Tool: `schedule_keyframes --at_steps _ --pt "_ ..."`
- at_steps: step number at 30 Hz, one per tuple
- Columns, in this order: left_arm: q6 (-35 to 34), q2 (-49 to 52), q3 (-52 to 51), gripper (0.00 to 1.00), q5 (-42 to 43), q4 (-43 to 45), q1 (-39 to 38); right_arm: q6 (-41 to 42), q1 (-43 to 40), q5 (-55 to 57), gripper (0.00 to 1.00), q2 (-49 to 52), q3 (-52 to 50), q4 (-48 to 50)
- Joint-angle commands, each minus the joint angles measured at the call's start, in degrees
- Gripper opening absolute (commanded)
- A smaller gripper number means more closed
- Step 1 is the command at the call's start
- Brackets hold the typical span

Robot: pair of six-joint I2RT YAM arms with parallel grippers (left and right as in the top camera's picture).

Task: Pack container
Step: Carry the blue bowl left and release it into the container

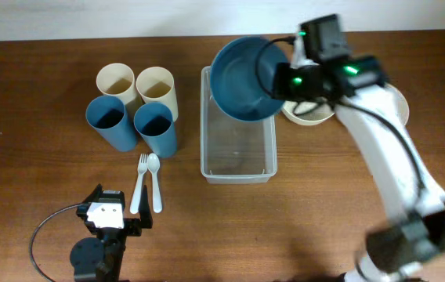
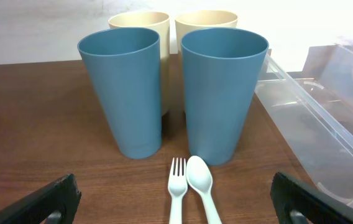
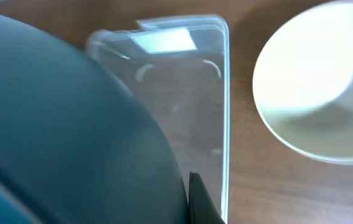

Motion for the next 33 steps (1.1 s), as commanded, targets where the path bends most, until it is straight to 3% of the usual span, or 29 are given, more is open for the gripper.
schedule_keyframes --at_steps 1,8,15,18,27,33 --pt "1.11 -0.39 -0.31 1.0 0.79 0.11 0.02 0.26 0.33 -1.29 0.04 7.89 1.46 3.23" --pt "1.11 -0.39 -0.31 1.0 0.79 0.11 0.02 0.28 0.28 -2.05 0.04 16.74 1.46 8.7" --pt "1.11 -0.39 -0.31 1.0 0.79 0.11 0.02 0.13 0.28 -3.63 0.05 18.71 1.49 11.76" --pt "1.11 -0.39 -0.31 1.0 0.81 0.11 0.02 -3.02 0.28 -7.78 0.36 18.67 2.49 11.65" --pt "1.11 -0.39 -0.31 1.0 0.79 0.11 0.02 -4.07 -2.05 -9.49 0.35 12.98 10.08 5.01" --pt "1.11 -0.39 -0.31 1.0 0.79 0.11 0.02 -3.34 -13.6 -5.16 0.4 10.64 14.82 -5.77"
